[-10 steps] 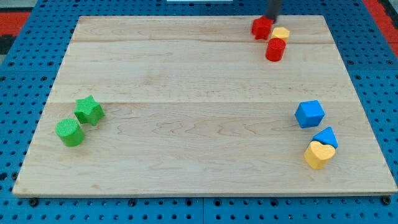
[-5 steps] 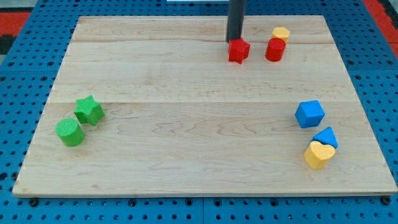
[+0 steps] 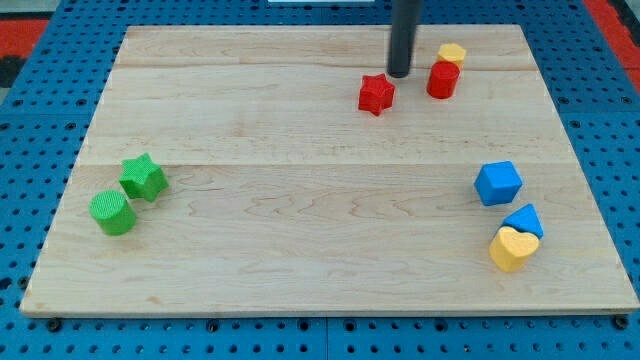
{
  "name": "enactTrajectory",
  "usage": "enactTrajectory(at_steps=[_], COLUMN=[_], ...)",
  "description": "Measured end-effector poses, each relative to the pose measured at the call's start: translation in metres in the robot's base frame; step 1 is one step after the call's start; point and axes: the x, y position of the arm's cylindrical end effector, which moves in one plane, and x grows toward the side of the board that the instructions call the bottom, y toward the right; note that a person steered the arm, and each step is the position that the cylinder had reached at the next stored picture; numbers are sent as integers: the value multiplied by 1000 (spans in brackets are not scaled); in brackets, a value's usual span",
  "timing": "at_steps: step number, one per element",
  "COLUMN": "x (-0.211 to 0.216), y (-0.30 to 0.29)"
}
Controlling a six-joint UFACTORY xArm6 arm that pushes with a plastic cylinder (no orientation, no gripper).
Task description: Move the red star towards the bottom
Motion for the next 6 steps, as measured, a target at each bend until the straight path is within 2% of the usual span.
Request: enactTrajectory(at_steps=[1,2,3,5,6], x=[9,23,24,19,59], y=[-27,-77,-87,-32,-70])
